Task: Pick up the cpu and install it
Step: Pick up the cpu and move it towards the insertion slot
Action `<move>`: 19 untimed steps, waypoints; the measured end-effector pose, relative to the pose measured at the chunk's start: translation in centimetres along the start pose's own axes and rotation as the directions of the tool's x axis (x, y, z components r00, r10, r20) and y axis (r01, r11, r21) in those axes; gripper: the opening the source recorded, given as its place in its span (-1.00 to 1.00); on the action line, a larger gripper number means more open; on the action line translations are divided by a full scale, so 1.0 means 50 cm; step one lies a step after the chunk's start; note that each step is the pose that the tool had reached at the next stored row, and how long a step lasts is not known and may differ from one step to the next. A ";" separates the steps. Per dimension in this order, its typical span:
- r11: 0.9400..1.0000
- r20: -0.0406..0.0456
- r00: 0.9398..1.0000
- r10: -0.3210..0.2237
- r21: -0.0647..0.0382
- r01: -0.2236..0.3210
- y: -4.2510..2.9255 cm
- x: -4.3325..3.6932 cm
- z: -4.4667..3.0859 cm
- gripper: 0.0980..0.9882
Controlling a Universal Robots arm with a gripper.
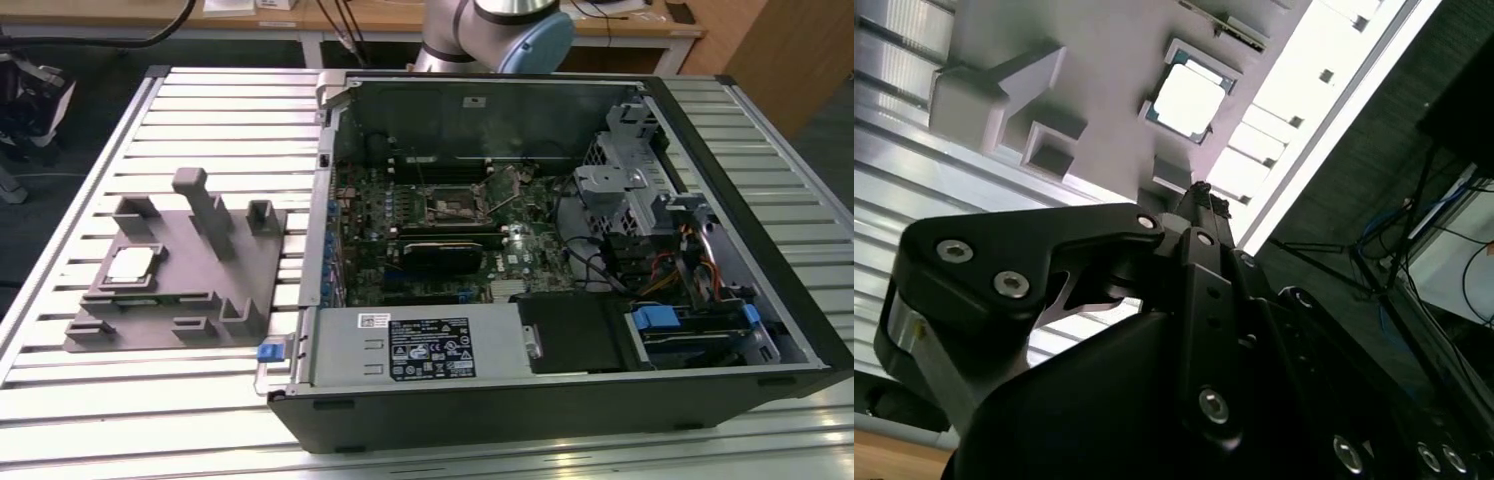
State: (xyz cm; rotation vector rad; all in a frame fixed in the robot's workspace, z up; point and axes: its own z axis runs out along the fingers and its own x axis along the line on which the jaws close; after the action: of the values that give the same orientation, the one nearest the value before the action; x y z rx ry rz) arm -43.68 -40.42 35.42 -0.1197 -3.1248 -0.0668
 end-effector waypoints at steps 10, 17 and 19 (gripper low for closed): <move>1.000 0.000 1.000 0.000 0.000 0.000 -0.006 -0.001 0.026 -0.98; 1.000 0.000 1.000 0.000 0.000 0.000 -0.011 -0.002 0.047 -0.85; 1.000 0.000 1.000 0.000 0.000 0.000 -0.012 -0.002 0.051 -0.57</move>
State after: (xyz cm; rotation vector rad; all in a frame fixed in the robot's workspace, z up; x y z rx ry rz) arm -43.64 -40.90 32.86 -0.1198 -3.1246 -0.0667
